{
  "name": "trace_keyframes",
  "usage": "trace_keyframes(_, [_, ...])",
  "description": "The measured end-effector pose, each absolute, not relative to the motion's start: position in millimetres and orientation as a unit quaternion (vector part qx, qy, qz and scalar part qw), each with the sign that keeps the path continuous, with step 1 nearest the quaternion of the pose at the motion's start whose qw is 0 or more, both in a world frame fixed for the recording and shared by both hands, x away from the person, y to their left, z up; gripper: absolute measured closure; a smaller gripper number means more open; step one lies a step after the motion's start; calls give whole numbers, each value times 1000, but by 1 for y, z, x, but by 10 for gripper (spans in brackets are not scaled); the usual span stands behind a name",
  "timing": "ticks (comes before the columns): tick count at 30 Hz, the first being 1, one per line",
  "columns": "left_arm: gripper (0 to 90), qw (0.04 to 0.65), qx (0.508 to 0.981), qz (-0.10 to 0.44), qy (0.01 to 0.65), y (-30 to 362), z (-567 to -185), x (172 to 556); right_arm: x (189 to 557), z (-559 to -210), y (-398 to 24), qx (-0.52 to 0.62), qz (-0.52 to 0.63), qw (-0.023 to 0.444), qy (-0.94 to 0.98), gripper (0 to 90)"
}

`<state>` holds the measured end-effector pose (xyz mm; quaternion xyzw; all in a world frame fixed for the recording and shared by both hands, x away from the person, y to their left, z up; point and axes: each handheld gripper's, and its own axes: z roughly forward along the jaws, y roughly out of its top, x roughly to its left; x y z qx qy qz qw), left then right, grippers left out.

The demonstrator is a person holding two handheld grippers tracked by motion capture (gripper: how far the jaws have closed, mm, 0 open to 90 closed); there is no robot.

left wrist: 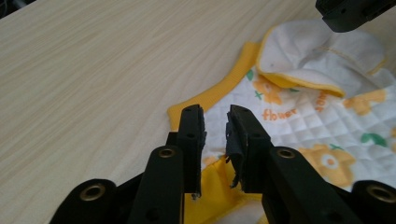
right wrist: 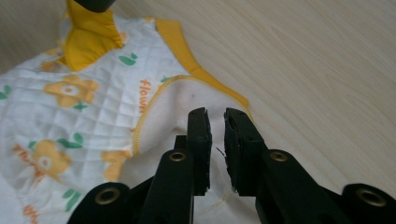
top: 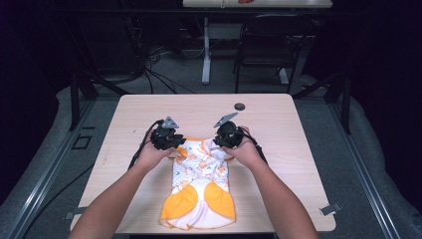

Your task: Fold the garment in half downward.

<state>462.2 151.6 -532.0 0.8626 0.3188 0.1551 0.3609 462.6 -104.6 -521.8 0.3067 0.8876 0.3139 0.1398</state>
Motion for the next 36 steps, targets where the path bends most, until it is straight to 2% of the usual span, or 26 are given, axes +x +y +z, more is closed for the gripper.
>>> trace_keyframes(6, [646,359,857,149,338,159,-543,477,477,-532,-103,322,300,153,885,700])
trace_keyframes(15, [576,346,854,136,364,162,-557,487,488,-551,-103,338,285,143,886,633])
trace_keyframes(23, [550,324,864,133,361,155,-566,488,491,-557,-103,350,284,126,884,626])
trace_keyframes(27, [545,319,866,131,363,153,-568,488,494,-562,-107,369,288,92,879,622])
trace_keyframes(36, [546,321,864,122,367,153,-571,489,495,-562,-106,387,294,87,869,629])
